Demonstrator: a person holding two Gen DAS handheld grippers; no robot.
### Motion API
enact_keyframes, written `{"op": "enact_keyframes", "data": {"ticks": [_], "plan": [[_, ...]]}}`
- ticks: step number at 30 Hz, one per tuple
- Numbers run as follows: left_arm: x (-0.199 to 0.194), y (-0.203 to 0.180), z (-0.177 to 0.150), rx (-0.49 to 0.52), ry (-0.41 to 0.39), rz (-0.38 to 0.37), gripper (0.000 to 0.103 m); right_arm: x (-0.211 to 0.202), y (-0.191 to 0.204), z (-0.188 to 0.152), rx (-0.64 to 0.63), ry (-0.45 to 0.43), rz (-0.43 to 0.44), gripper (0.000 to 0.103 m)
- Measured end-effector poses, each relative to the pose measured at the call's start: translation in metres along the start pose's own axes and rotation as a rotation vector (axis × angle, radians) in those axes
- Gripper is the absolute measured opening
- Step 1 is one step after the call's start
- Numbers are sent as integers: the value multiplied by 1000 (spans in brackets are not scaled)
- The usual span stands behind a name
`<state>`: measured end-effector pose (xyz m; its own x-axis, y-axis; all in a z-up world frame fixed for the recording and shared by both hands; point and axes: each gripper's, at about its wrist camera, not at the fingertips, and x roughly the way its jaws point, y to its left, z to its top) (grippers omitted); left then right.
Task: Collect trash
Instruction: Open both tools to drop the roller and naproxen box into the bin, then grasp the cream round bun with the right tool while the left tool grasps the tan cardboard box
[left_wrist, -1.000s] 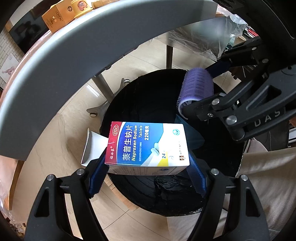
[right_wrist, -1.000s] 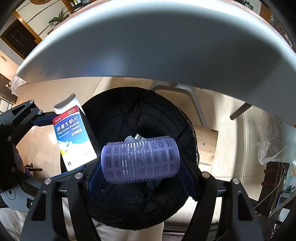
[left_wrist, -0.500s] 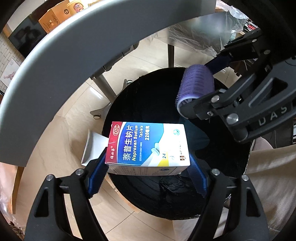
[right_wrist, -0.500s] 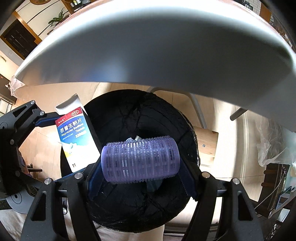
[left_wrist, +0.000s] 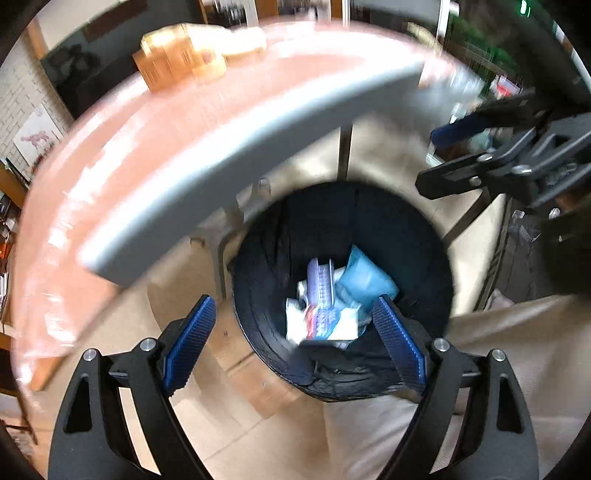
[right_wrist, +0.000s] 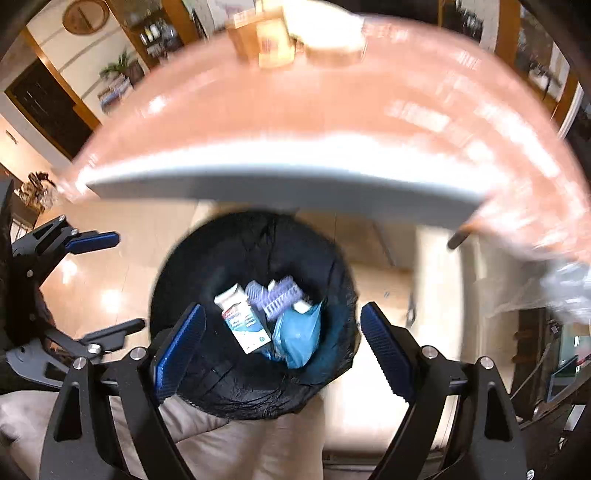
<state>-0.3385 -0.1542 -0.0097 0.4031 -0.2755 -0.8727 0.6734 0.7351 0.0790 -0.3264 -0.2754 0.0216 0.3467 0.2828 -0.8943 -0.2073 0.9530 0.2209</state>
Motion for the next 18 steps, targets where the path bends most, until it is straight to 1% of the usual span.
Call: {"op": "enact_keyframes", "data": {"ticks": [1,2,3,4,5,6,7,8,10,12,13,15,18], "plan": [[-15,1,5,-3,-39,-12,88,-17,1,3,-5,-44,-1,85],[-37,4,11,-8,-97,-24,92,-31,0,10,-9,-90,-6,86],[-50,5,18,-9,-143,-24,97,-40,-1,16,-13,-122,-14,88],[-65,9,25,-7,-207,-14,102,-49,-2,23,-18,-159,-30,92],[-75,13,30,-1,-260,5,102,-58,-4,35,-21,-204,-59,95],[-82,19,38,8,-311,31,102,-61,-7,44,-21,-225,-76,95],[-84,24,46,14,-336,58,102,-61,-11,57,-20,-252,-104,95],[-81,33,58,14,-350,107,102,-59,-14,69,-17,-266,-125,95],[-67,47,78,-1,-331,183,102,-48,-21,91,-15,-274,-161,95],[-50,70,96,-35,-321,227,102,-33,-28,115,-8,-270,-173,95],[-42,82,104,-58,-306,229,102,-22,-33,128,3,-257,-182,95],[-21,107,122,-107,-276,196,102,-4,-38,147,5,-234,-181,94],[1,129,138,-119,-246,169,102,19,-38,172,-5,-200,-188,93]]}}
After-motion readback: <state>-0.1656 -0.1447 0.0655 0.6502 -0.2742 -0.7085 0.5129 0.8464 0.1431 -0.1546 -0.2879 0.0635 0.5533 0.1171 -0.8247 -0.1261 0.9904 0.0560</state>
